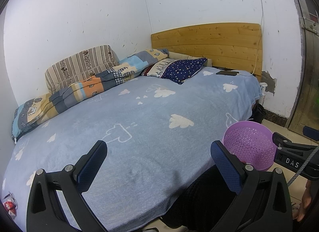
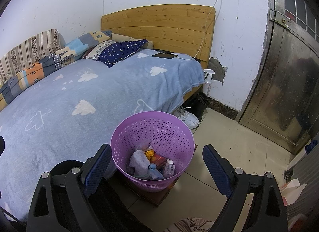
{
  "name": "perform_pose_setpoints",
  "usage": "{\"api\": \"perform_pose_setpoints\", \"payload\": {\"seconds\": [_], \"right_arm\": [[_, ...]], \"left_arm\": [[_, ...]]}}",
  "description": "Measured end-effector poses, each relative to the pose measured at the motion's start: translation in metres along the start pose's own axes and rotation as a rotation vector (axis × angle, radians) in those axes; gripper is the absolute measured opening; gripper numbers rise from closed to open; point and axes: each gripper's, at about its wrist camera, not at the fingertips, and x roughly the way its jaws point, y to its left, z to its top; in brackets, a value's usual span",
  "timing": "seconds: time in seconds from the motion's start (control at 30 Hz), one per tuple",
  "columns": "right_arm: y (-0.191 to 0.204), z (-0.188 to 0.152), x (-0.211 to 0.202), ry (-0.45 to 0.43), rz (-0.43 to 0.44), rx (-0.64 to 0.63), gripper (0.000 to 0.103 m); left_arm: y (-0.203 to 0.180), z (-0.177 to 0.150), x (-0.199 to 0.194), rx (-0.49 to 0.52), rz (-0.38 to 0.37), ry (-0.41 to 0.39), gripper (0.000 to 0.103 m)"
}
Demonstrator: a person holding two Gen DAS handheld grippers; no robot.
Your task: Collect trash
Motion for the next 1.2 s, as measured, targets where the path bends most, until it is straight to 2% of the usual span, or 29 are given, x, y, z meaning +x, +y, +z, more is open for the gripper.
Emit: {"api": "perform_pose_setpoints", "payload": {"seconds": [1.2], "right_arm": [[0.0032,-0.0009,-0.0008,-0.002,0.001,-0.004,0.094]], "left_arm": [[-0.0018,0.0075,-0.0011,-0.003,0.005,-0.008,0.103]]}}
